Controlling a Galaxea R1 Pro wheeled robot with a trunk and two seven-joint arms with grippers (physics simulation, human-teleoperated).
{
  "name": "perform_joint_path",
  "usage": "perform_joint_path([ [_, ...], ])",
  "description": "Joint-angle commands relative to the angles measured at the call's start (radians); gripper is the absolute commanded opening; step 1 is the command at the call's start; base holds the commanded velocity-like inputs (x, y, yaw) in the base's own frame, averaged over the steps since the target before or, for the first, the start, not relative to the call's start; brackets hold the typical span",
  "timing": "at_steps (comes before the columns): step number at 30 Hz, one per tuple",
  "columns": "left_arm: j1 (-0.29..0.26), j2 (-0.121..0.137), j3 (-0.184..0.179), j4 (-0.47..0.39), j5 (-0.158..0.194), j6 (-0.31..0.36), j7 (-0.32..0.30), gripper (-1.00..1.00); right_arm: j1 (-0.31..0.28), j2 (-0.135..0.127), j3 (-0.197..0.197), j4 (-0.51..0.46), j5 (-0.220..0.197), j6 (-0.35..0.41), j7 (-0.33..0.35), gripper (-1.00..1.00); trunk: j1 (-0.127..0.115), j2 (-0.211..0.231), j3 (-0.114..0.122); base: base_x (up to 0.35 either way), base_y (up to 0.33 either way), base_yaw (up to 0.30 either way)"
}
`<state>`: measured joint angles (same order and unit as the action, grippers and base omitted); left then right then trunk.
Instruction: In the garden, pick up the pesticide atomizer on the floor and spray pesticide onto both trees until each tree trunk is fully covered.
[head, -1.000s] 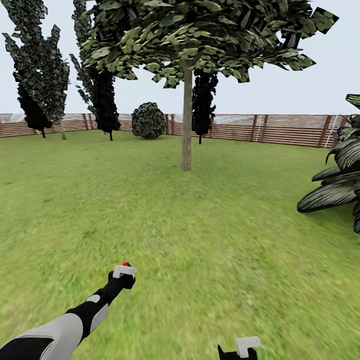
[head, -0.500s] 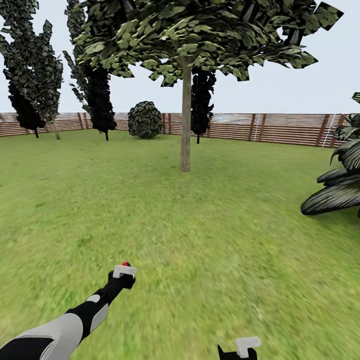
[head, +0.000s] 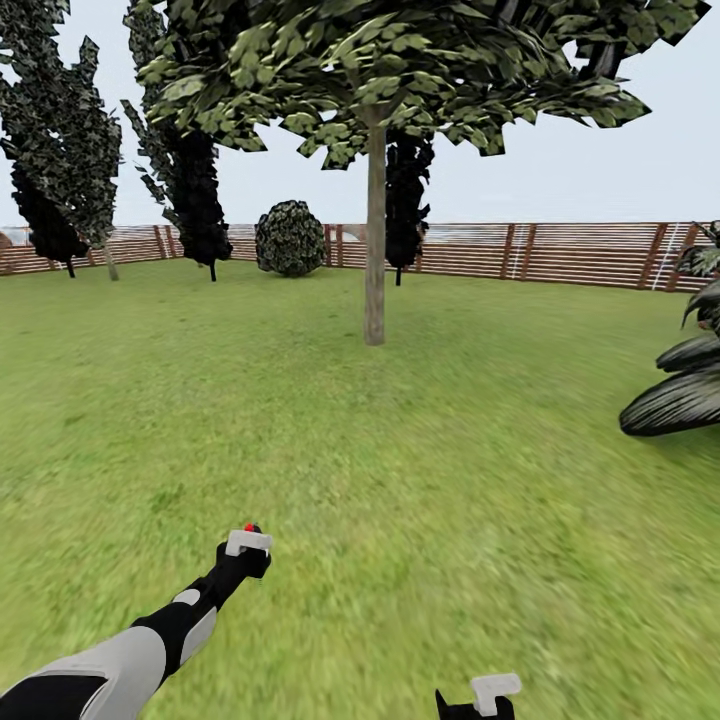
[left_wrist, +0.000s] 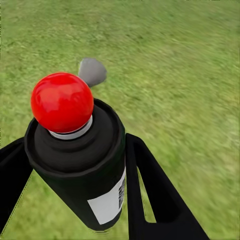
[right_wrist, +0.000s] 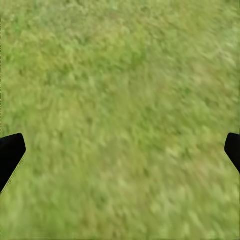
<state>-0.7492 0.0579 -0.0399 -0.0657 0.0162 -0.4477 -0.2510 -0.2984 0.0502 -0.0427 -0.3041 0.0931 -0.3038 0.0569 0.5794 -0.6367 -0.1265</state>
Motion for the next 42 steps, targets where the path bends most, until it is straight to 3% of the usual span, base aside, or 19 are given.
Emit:
perform_joint_path([
  [1, -0.001, 0.000, -0.003, 0.001, 0.002, -0.003, -0.002, -1.00, -0.001, 0.000, -0.005, 0.000, 0.010, -0.003, 0.001, 1.00, 0.001, -0.001, -0.002, 0.339, 0.165, 0.000],
  [42, -0.001, 0.000, -0.003, 0.000, 0.002, -0.003, -0.002, -1.00, 0.000, 0.002, -0.005, 0.007, 0.010, -0.003, 0.001, 1.00, 0.001, -0.001, -0.002, 0.310, 0.018, 0.000],
])
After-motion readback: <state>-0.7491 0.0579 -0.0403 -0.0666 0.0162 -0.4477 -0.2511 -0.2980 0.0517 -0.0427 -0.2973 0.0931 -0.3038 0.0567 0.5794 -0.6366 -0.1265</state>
